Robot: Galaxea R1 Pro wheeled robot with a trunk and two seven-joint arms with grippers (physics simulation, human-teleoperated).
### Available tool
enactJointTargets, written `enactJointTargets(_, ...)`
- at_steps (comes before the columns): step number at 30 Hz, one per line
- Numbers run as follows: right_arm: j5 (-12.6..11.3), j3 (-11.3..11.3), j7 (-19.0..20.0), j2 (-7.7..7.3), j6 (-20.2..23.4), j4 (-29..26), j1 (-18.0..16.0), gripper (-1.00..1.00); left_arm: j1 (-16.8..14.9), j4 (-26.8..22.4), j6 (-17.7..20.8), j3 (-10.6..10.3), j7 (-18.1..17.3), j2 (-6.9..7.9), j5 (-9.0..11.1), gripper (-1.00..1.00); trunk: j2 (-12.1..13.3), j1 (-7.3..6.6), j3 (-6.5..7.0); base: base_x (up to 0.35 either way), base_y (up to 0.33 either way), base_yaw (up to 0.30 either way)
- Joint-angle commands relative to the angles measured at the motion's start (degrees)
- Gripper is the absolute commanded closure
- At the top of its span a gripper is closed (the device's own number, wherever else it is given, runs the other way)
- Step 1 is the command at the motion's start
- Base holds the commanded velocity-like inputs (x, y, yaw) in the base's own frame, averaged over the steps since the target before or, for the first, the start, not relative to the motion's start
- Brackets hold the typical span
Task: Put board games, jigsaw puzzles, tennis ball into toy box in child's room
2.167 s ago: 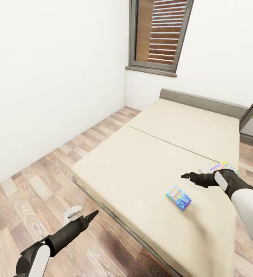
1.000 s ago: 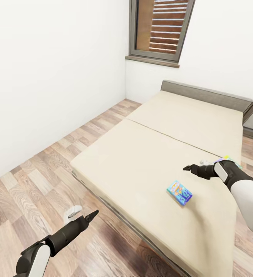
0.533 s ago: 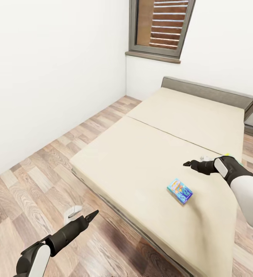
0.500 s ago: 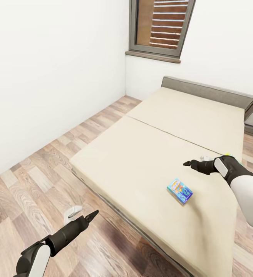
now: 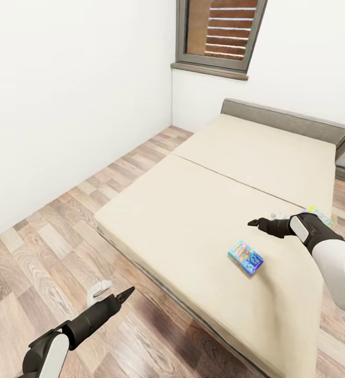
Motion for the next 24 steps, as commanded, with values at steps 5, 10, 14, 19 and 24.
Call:
enactJointTargets(5, -0.4, -0.2, 0.0, 1.06, -1.5, 0.3, 0.5, -1.0, 0.0, 0.0, 0.4, 0.1, -0.2, -0.07, 0.1, -1.0, 0.0, 0.0, -0.51, 0.0, 0.0, 0.0)
enactJointTargets(10, -0.4, -0.2, -0.2, 1.96, -3.1, 1.0, 0.7, -1.0, 0.0, 0.1, 0.4, 0.2, -0.2, -0.08, 0.1, -1.0, 0.0, 0.0, -0.97, 0.0, 0.0, 0.0)
enactJointTargets(14, -0.4, -0.1, -0.3, 2.54, -4.1, 1.7, 0.9, -1.0, 0.0, 0.2, 0.4, 0.1, -0.2, -0.08, 0.1, -1.0, 0.0, 0.0, -1.34, 0.0, 0.0, 0.0)
enactJointTargets(19, -0.4, -0.2, -0.4, 2.94, -4.9, 2.1, 0.9, -1.0, 0.0, 0.2, 0.3, 0.1, -0.2, -0.08, 0.1, -1.0, 0.0, 0.0, -1.81, 0.0, 0.0, 0.0)
enactJointTargets(24, -0.4, -0.2, -0.4, 3.19, -5.6, 2.2, 1.0, -1.0, 0.0, 0.2, 0.3, 0.2, -0.2, -0.08, 0.1, -1.0, 0.0, 0.0, -2.28, 0.0, 0.0, 0.0)
